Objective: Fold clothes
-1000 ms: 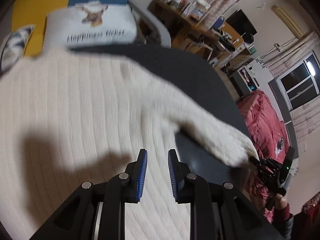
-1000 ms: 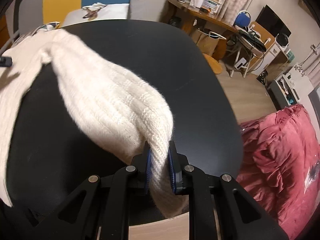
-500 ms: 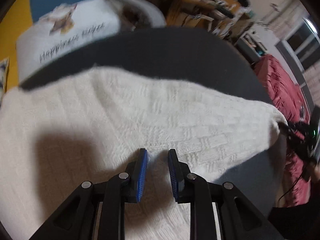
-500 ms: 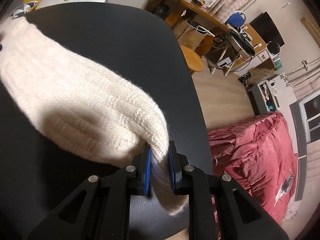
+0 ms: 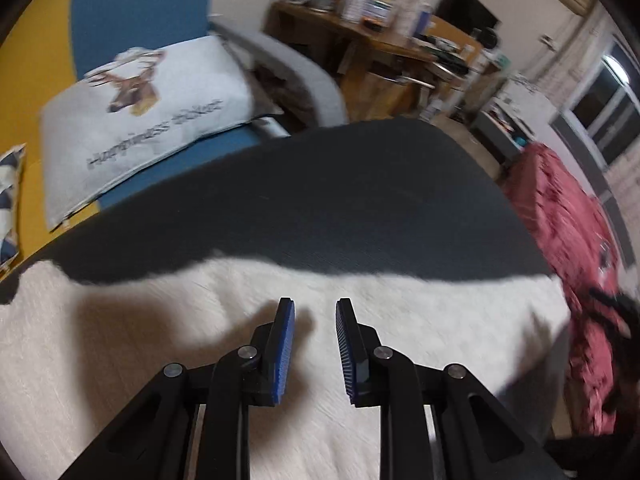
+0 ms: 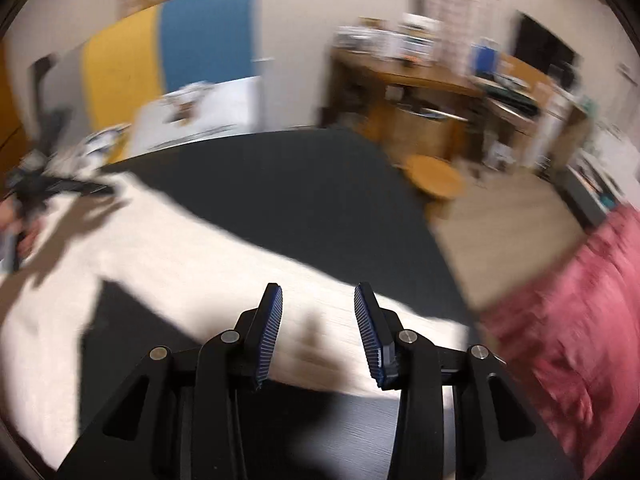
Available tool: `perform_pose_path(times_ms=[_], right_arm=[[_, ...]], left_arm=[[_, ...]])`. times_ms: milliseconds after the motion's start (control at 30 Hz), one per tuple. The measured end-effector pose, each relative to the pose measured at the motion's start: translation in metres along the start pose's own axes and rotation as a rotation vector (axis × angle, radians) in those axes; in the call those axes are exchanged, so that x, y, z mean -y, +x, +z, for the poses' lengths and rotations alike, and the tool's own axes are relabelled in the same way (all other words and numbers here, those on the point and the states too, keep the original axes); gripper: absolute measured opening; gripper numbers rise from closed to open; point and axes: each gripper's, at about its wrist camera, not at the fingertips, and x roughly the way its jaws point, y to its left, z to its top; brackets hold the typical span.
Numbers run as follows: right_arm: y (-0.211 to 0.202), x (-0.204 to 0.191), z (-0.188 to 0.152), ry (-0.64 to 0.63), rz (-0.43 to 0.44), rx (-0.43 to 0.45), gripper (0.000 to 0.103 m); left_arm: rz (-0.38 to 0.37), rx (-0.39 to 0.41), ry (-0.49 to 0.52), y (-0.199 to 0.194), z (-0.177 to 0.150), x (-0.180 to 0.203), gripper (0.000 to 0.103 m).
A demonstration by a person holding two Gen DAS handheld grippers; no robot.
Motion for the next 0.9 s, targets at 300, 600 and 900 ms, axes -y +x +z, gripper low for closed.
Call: perform_pose_path(times_ms=[300,600,900], right_arm=[[0.095,-0.045,0.003,-0.068,-0.076,-0.195,0.041],[0.09,-0.009,-0.008,0.017,-0.095,-0.147,0.042],[0.065,-0.058,-0.003,-0.009,-0.004,-0.118,0.042]], left_arm=[[0.08,0.004,0.018,0.026,0.003,0.001,0.02],[-0.016,0.057,0.08,-0.017,-0.023,0.031,0.02],[-0.036,-0.064,0.207,-0.004,-0.092,0.08,0.02]])
